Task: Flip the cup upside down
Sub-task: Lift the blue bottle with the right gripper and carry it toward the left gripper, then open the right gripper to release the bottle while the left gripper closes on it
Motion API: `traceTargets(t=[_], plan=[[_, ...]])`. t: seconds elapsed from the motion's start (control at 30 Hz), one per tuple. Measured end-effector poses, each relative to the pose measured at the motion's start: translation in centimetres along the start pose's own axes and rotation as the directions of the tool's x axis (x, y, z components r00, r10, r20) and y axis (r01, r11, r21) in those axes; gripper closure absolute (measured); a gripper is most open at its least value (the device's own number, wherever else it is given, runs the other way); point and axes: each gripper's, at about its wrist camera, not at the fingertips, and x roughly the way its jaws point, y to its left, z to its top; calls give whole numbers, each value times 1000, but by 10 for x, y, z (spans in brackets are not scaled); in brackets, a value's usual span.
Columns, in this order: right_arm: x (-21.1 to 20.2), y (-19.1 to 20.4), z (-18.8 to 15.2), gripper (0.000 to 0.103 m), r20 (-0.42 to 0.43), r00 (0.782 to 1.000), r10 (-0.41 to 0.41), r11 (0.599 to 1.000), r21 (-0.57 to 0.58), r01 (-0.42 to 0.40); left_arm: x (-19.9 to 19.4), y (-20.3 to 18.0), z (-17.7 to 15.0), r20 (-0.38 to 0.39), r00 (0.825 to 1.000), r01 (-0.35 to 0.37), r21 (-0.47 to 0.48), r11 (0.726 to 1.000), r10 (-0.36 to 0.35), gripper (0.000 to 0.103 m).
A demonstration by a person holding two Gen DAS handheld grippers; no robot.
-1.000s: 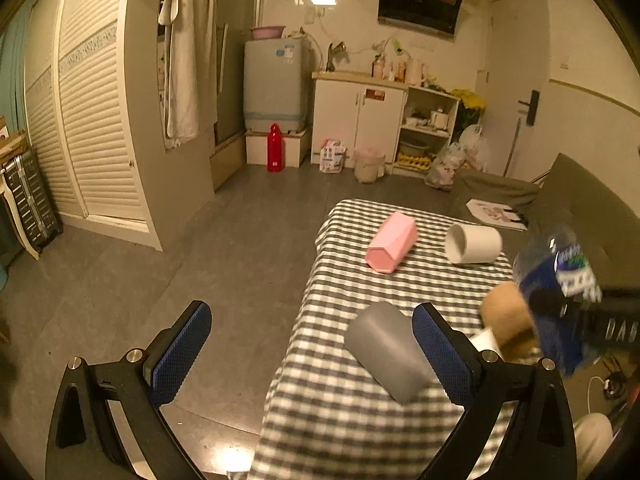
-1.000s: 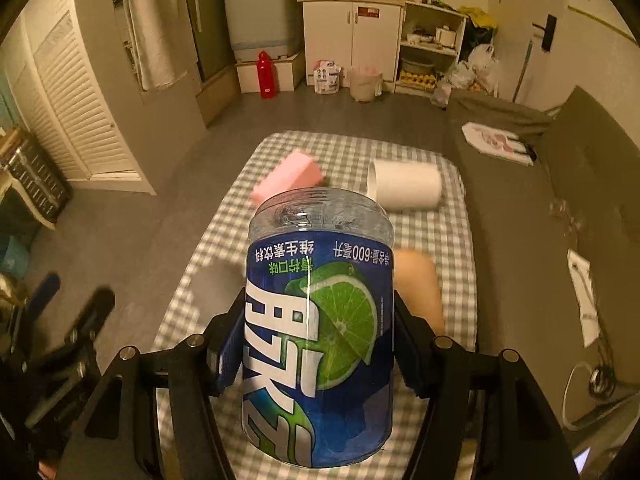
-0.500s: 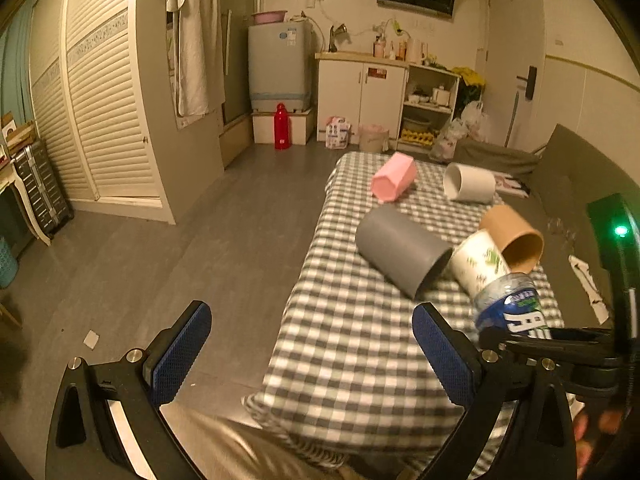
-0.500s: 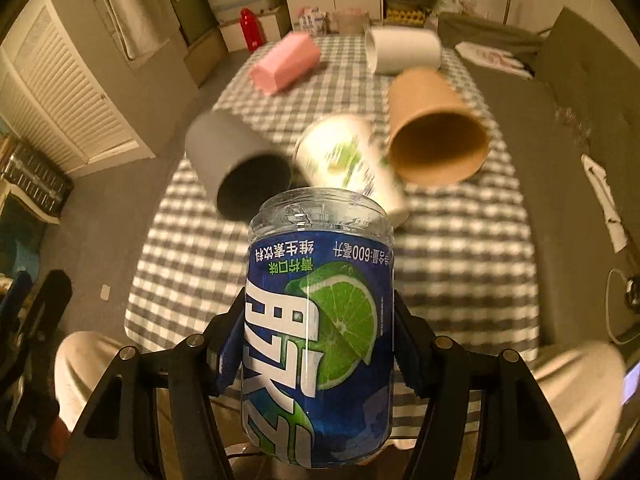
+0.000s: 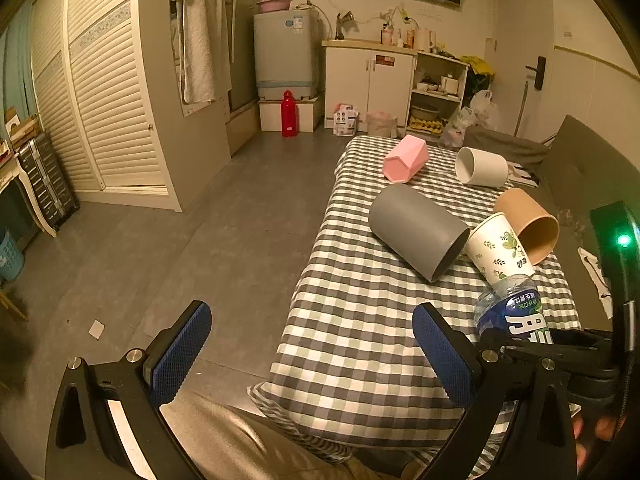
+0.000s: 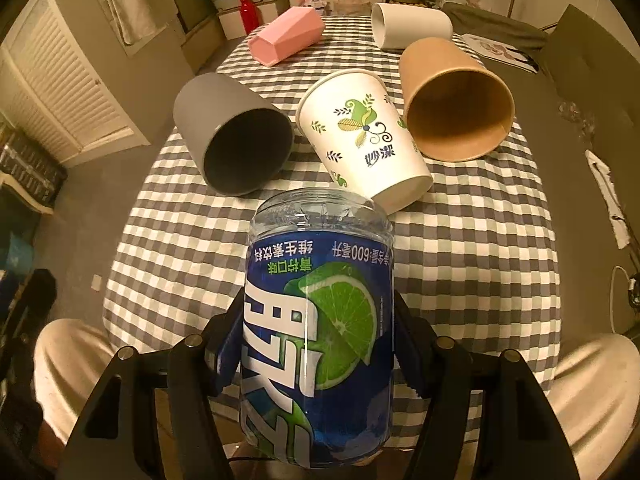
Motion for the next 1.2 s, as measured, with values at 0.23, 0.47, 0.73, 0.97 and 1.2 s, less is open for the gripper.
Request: traceTargets(t=[0.23, 0.47, 0.73, 0.97, 1.2], plan=[[-32, -18, 5, 20, 68, 998, 2, 1000, 5, -3, -1, -15, 2, -21, 1000, 0, 22, 1000, 1, 0], [-78, -57, 15, 16, 141, 989, -39, 999, -5, 40, -16, -48, 8, -27, 999, 42, 47, 998, -41, 0], [-87, -116, 5, 16, 145, 978, -152, 988, 4, 153, -10, -106, 11, -107, 991, 90, 143, 986, -75, 0], [-71, -148, -8, 16, 115, 978, -175, 985, 20, 173, 16, -152, 12, -199, 975, 142, 205, 968, -101, 0], [-53, -162, -3, 16, 89, 984, -151, 988, 42, 148, 56, -172, 10, -343, 934, 179, 199, 963, -103, 0]])
